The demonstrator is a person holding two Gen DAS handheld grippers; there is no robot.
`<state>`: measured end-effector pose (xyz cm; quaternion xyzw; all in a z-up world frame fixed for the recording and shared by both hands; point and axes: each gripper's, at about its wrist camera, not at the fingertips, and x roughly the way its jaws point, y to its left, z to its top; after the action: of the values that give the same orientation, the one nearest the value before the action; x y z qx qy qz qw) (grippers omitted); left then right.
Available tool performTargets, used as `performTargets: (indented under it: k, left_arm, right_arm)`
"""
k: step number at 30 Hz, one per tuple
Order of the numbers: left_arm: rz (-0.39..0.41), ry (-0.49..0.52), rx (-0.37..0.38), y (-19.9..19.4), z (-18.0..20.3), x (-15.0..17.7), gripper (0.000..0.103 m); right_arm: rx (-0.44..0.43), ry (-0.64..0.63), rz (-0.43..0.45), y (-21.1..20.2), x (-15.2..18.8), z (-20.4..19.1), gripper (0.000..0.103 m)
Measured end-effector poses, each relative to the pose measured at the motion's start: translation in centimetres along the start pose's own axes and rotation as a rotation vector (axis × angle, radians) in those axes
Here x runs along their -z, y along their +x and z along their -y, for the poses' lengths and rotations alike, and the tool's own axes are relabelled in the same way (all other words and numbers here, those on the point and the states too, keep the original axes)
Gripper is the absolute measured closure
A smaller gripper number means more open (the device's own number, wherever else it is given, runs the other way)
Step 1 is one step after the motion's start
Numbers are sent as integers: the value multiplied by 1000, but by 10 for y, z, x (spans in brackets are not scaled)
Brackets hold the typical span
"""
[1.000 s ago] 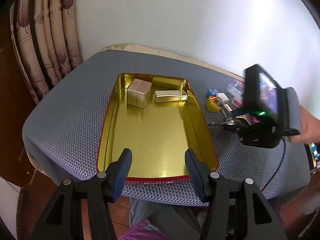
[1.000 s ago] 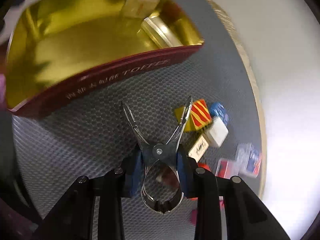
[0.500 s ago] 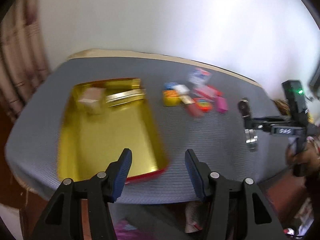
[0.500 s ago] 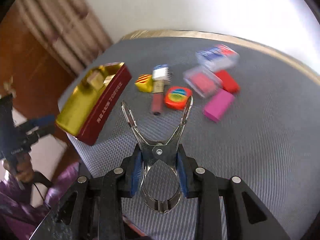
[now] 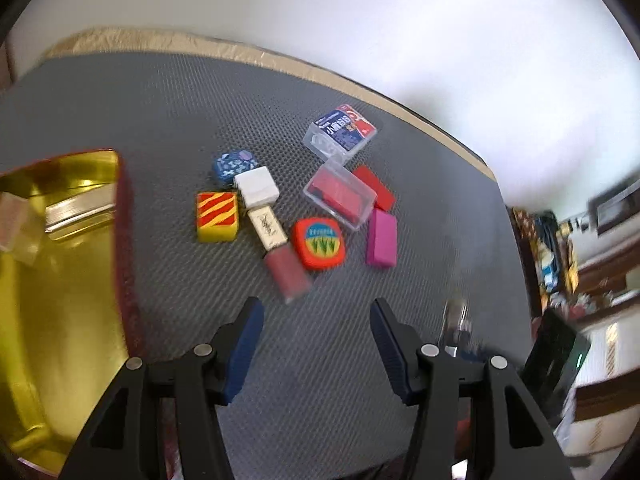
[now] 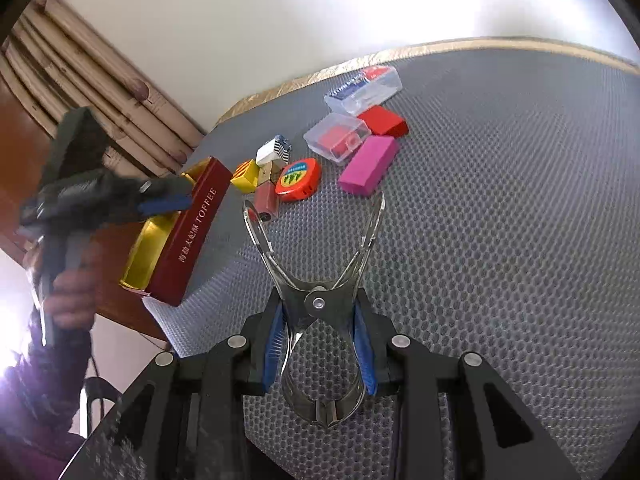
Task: Organize rigid objects
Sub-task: 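Grasp the YSL lipstick with the left tool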
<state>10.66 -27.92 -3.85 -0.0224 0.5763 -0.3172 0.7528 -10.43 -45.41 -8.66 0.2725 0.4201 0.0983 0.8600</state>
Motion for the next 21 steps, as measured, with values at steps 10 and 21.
performTargets:
  k: [10,21]
  left_arm:
    - [-34,-139,-73,46,-12,-27,46]
    - [-60,-177,-152,67,-23,-33,46]
  right_arm:
    - [-37,61,17,-2,-2,21,73]
    - [-51,87,0,3,-1,29,73]
